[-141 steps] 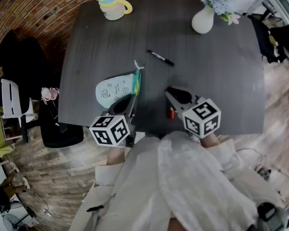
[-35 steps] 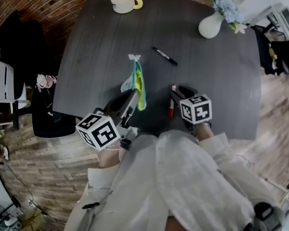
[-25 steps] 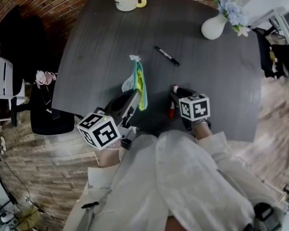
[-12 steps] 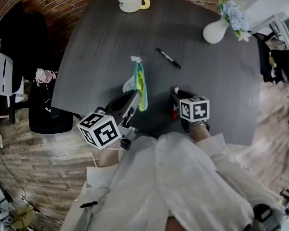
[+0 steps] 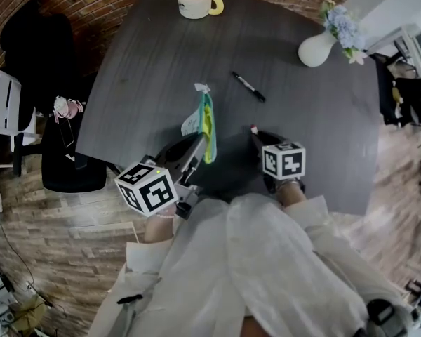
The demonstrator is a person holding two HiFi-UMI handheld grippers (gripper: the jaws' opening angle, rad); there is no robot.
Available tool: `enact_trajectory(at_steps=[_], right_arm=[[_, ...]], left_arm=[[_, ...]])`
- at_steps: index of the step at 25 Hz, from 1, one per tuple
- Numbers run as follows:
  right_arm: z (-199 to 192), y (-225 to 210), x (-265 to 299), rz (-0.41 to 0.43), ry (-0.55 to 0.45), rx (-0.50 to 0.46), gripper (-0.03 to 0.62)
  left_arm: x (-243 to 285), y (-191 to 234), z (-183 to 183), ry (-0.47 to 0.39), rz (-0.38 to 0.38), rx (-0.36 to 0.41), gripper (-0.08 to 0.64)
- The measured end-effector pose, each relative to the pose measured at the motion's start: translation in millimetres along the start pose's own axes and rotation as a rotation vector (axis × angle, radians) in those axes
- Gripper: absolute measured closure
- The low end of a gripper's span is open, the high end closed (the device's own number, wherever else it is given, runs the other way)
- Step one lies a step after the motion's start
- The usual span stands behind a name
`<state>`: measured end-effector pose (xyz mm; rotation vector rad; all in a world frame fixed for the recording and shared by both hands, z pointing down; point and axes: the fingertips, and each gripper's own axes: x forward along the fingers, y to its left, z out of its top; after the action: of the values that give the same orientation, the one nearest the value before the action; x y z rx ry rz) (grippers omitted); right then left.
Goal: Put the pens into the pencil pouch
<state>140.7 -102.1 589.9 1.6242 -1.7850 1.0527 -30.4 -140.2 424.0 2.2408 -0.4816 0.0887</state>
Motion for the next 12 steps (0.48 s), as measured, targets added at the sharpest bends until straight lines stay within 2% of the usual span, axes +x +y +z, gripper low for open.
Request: enact_trajectory(at_steps=[4, 12], right_arm=[[21.2, 13.2, -9.7, 0.049, -0.077, -0.01, 0.528], [89.9, 74.0, -45.2, 0.276, -0.297, -0.058, 0.528]], left_arm=[[-0.3, 1.9, -1.5, 0.001, 0.005, -0.005, 0.537], [2.2, 1.0, -1.9, -0.003, 0.008, -0.01, 0.537]])
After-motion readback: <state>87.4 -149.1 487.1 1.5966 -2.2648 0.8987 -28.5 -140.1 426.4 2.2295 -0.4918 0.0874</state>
